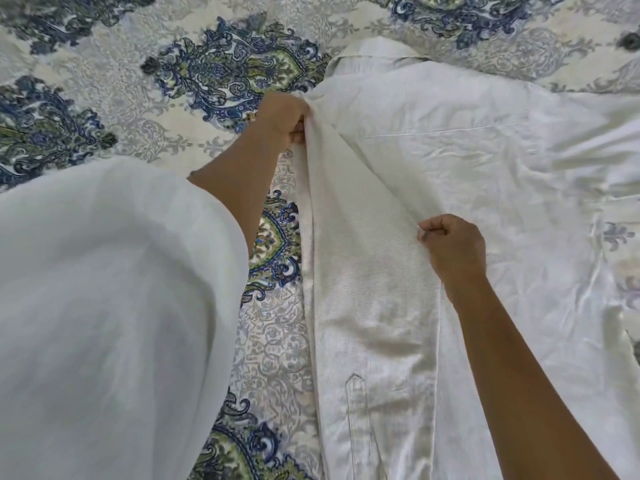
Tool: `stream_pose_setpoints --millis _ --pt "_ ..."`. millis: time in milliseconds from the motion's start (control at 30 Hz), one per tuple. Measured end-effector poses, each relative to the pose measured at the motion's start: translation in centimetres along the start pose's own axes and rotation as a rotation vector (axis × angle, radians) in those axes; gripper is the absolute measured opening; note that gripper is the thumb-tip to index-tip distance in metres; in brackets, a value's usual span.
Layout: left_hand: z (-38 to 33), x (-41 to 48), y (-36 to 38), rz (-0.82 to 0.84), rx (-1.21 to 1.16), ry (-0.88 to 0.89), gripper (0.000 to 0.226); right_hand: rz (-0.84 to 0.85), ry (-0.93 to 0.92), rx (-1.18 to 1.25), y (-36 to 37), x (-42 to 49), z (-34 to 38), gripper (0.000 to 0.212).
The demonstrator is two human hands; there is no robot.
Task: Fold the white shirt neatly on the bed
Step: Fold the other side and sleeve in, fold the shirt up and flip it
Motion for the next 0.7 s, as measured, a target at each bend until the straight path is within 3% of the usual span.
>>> stream_pose_setpoints --millis 133,200,267,300,333,400,433,500,600,700 --pt "2.0 0.7 0.0 -0.047 -0.157 -0.028 0.013 -0.132 -0.095 -0.179 -0.1 -0.8 0.2 0.011" --pt "1.5 0.5 -0.8 -0.151 -0.122 0.082 0.014 -0.273 -0.234 -0.277 -0.5 -1.9 1.3 0.014" --pt "-0.1 -2.3 -2.1 -0.343 0.124 0.333 0.009 -0.373 -0.419 -0.302 0.0 -3.9 2.8 0.021" --pt "-0.8 -4.6 -1.8 -0.415 0.298 0.501 0.019 -0.367 -0.506 -0.308 0.9 -4.6 3.5 0.026" --pt "-1.0 -6.8 -0.3 -0.389 0.477 0.674 0.031 -0.318 -0.572 -0.328 2.2 -5.1 4.1 0.032" --pt "1.4 -9.1 4.3 -0.102 0.880 0.839 0.049 -0.162 -0.661 -0.445 5.8 -5.3 4.5 0.041" --pt "3.7 -8.9 5.9 0.043 1.101 0.821 0.055 -0.096 -0.690 -0.535 7.6 -5.2 4.5 0.045" --pt "6.6 -7.5 6.3 0.173 1.380 0.725 0.062 -0.026 -0.708 -0.712 10.1 -4.7 4.1 0.050" --pt "5.8 -5.8 5.6 0.133 1.457 0.736 0.064 -0.042 -0.678 -0.894 10.8 -3.7 2.7 0.054" --pt "4.6 -4.4 4.8 0.052 1.497 0.615 0.063 -0.065 -0.535 -0.897 8.7 -4.2 -0.3 0.055"
Point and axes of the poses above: each hand's wrist, its own x-axis towards the middle knuckle, its own y-axis out of the palm, z = x × y, the point moved 9 cm from there along x, towards the middle knuckle, and after that the axes turned 2 degrees about z, right-handed, at the moved point
